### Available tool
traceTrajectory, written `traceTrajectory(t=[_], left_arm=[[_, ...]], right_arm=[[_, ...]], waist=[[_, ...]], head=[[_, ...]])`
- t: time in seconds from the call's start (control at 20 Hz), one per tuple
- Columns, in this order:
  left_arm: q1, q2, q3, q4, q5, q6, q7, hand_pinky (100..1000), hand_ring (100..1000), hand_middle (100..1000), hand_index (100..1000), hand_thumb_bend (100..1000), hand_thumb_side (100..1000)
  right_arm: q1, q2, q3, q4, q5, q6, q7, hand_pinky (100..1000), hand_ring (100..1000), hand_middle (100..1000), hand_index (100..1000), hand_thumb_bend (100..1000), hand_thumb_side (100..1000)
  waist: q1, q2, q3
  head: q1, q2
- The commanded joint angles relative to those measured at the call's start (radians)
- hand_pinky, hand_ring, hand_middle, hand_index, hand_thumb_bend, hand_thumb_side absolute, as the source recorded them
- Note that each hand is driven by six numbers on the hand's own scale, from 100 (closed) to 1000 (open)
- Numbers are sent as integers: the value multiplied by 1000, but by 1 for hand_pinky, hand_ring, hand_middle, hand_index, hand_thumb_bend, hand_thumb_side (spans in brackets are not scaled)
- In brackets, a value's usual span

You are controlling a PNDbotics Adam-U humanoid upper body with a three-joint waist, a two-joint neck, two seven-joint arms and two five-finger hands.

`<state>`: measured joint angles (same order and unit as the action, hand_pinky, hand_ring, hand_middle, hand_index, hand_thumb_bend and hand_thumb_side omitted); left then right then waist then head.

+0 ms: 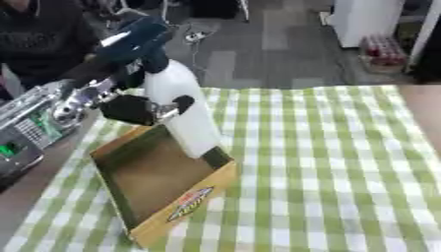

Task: Pick up objects on the table and place them in the box.

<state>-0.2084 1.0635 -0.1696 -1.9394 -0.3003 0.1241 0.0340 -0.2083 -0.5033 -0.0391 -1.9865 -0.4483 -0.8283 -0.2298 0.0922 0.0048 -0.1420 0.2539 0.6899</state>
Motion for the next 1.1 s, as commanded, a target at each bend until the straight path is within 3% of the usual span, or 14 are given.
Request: traceTrajectory(t=[0.05,0.65,0.7,0.75,0.8,0.85,0.9,0.95,1.0,1.05,1.1], left_arm=[[12,24,33,7,-23,1,-7,100,100,100,225,100,739],[87,6,44,50,-88,-15,-57,100,100,100,264,100,783],[90,6,42,54,-95,-21,-60,100,174,334,461,214,853],[92,5,41,59,-105,-31,-69,100,174,334,461,214,853],[96,6,34,65,-118,-42,-91,348,545,625,700,529,926],[97,5,32,71,-134,-55,-122,440,615,685,736,593,946],[96,3,33,75,-146,-67,-145,662,738,768,788,761,979],[94,2,35,78,-155,-80,-159,662,738,768,788,761,979],[92,1,38,80,-165,-91,-167,1000,849,846,830,1000,1000],[90,0,42,81,-175,-101,-173,868,797,804,802,894,988],[88,-2,46,84,-183,-108,-176,1000,903,893,869,1000,999]], right_arm=[[-1,-22,-12,-13,6,-1,-7,617,729,752,847,364,1000],[7,-20,-15,-13,22,-2,-18,616,728,752,848,363,1000],[7,-20,-15,-13,22,-2,-18,616,729,752,848,363,1000],[7,-20,-15,-13,23,-2,-19,616,729,752,848,363,1000],[7,-20,-15,-13,23,-2,-19,616,729,752,848,363,1000],[7,-20,-14,-13,23,-2,-19,616,729,752,848,363,1000],[7,-20,-14,-13,23,-2,-20,616,729,752,848,363,1000],[7,-20,-14,-13,23,-3,-20,616,729,752,848,363,1000],[7,-20,-14,-13,23,-3,-20,616,729,752,848,363,1000],[7,-19,-14,-13,24,-2,-20,616,729,752,848,363,1000],[7,-19,-14,-13,24,-2,-20,616,729,752,848,362,1000]], waist=[[-5,-5,3],[-11,-3,10],[-11,-3,10],[-11,-3,10],[-11,-3,9],[-11,-3,9],[-11,-3,8],[-11,-3,8],[-11,-3,8],[-12,-3,8],[-12,-3,8]], head=[[-12,-2],[-13,-9],[-13,-9],[-12,-10],[-11,-10],[-11,-11],[-10,-11],[-10,-12],[-10,-11],[-10,-11],[-9,-10]])
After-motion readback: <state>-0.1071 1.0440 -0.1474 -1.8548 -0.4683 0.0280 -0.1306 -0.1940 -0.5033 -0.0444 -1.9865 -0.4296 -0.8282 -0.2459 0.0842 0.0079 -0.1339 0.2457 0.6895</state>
